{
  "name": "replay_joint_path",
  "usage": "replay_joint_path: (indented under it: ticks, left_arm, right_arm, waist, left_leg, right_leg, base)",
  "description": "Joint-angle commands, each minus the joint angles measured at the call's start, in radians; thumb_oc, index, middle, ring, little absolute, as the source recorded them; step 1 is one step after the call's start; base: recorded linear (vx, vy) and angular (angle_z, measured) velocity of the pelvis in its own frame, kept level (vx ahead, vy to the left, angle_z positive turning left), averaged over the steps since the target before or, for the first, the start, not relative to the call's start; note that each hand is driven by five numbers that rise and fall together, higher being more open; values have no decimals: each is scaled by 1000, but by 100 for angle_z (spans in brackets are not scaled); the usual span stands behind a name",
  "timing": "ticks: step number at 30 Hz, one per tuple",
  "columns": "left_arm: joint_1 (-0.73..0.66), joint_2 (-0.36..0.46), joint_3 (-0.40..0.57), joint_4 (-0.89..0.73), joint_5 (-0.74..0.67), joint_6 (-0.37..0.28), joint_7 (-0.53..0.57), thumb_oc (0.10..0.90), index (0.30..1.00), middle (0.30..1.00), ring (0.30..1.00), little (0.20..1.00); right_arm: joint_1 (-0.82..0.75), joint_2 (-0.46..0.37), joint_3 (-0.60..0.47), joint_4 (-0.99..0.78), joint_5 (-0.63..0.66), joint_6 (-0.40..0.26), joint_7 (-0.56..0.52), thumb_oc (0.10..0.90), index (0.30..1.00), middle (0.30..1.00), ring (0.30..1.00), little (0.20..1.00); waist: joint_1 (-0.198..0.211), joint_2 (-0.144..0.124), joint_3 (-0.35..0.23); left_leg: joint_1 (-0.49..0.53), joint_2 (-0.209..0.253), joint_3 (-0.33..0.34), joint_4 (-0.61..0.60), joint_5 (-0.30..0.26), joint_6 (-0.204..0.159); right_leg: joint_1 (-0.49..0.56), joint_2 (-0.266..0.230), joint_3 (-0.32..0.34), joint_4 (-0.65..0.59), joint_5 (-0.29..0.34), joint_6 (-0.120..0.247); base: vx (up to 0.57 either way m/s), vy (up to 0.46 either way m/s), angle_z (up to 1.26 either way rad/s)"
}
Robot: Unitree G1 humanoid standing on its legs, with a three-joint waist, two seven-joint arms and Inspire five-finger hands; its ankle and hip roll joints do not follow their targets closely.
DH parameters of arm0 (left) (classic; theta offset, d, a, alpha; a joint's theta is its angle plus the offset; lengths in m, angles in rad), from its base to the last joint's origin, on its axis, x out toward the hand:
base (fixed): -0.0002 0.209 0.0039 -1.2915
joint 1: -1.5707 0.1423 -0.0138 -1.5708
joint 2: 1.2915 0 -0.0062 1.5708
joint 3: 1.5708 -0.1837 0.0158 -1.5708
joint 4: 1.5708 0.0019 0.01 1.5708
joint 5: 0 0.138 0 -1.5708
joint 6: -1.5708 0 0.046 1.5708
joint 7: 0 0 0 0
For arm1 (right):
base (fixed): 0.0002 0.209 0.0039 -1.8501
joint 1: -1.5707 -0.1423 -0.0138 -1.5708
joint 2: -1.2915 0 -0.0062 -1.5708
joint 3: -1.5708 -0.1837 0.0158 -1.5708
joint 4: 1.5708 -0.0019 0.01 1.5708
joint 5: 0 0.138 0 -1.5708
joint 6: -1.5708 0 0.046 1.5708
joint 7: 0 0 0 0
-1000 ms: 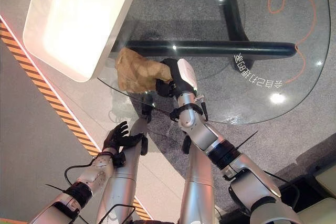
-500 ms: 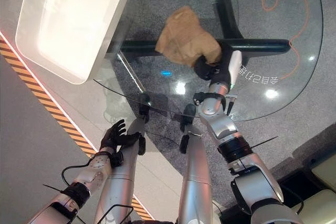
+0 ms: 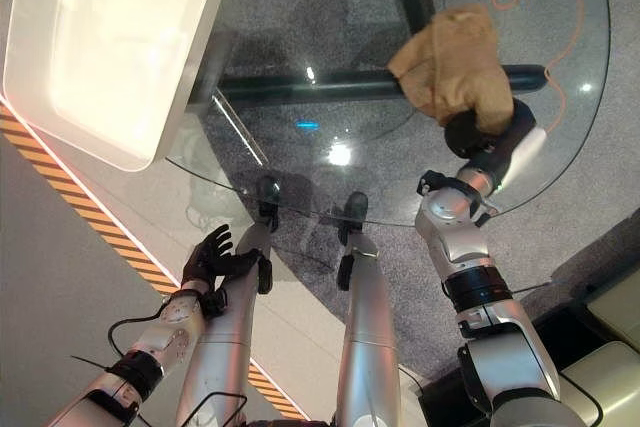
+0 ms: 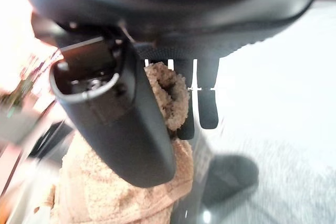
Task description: Wipe the table with a cloth and put it in the basket.
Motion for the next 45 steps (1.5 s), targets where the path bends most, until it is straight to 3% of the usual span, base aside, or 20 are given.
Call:
replay_joint_path:
  ticks: [1, 2, 3, 4, 7, 20, 24, 30, 31, 38, 45]
  left_arm:
    - [170, -41, -37, 7, 13, -2, 5, 800, 900, 900, 900, 900]
    - [153, -41, -36, 5, 14, -9, 8, 800, 900, 900, 900, 900]
    - [164, -44, -41, 7, 14, -9, 10, 800, 900, 900, 900, 900]
    - [147, -44, -38, 2, 14, -9, 14, 800, 900, 900, 900, 900]
    - [143, -43, -43, -3, 9, -8, 17, 800, 900, 900, 900, 900]
    - [128, -67, -34, 9, 19, 9, 11, 800, 900, 900, 900, 900]
    - [123, -82, -26, 12, 23, 15, 18, 800, 900, 900, 900, 900]
    - [115, -97, -3, 13, 32, 8, 25, 800, 900, 900, 900, 900]
    - [134, -99, -8, 14, 33, 9, 25, 800, 900, 900, 900, 900]
    - [142, -105, -10, 17, 46, 7, 16, 800, 900, 900, 900, 900]
    - [134, -111, -27, 10, 46, -1, 10, 800, 900, 900, 900, 900]
  right_arm:
    - [65, -118, -105, -77, 15, -161, -159, 100, 300, 300, 300, 200]
    - [49, -115, -127, -77, 22, -199, -196, 100, 300, 300, 300, 200]
    - [58, -109, -128, -72, 21, -211, -202, 100, 300, 300, 300, 200]
    - [42, -109, -136, -74, 13, -224, -217, 100, 300, 300, 300, 200]
    - [24, -100, -142, -96, -4, -242, -250, 100, 300, 300, 300, 200]
    - [-20, -49, -89, -221, -66, -188, -118, 100, 300, 300, 300, 200]
    - [-36, -23, -48, -291, -144, -85, -19, 100, 300, 300, 300, 200]
    - [-21, 9, 45, -330, -219, 73, 228, 100, 300, 300, 300, 200]
    - [1, 17, 63, -331, -227, 87, 252, 100, 300, 300, 300, 200]
    - [42, 82, 200, -356, -341, 160, 434, 100, 300, 300, 300, 200]
    - [52, 113, 290, -326, -365, 163, 499, 100, 300, 300, 300, 200]
  waist:
    - [1, 34, -16]
    - [-3, 32, -16]
    - [0, 34, -16]
    - [-3, 33, -16]
    - [0, 37, -16]
    - [2, 44, -16]
    - [1, 44, -16]
    - [1, 45, -16]
    - [5, 48, -16]
    - [10, 54, -16]
    - [16, 61, -16]
  left_leg:
    - [4, -52, 11, 148, -201, 11]
    - [-30, -56, 18, 137, -169, 15]
    - [-3, -54, 11, 141, -192, 11]
    - [-31, -58, 17, 132, -165, 15]
    - [-30, -61, 13, 127, -163, 16]
    - [-20, -61, 18, 111, -150, 10]
    - [-17, -61, 22, 111, -148, 10]
    - [-19, -61, 27, 111, -143, 8]
    - [16, -57, 21, 119, -175, 4]
    - [12, -59, 23, 121, -170, 2]
    - [5, -61, 27, 122, -166, 3]
  right_leg:
    - [10, 72, -39, -169, 148, 16]
    - [-19, 68, -44, -185, 179, 9]
    - [5, 73, -39, -178, 157, 15]
    - [-20, 68, -43, -190, 182, 9]
    - [-18, 67, -42, -196, 184, 10]
    - [-12, 66, -43, -202, 177, 4]
    - [-13, 67, -41, -196, 174, 3]
    - [-16, 68, -43, -192, 168, 1]
    - [16, 72, -39, -180, 136, 7]
    - [12, 63, -52, -175, 132, 6]
    - [6, 56, -58, -170, 128, 6]
  base:
    - [0, 0, 0]
    - [38, -9, -1]
    - [-53, -19, -2]
    - [0, 0, 0]
    - [-14, -4, -1]
    - [0, 0, 0]
    - [0, 0, 0]
    - [6, 21, 4]
    - [44, 18, 3]
    - [5, 5, 0]
    - [0, 0, 0]
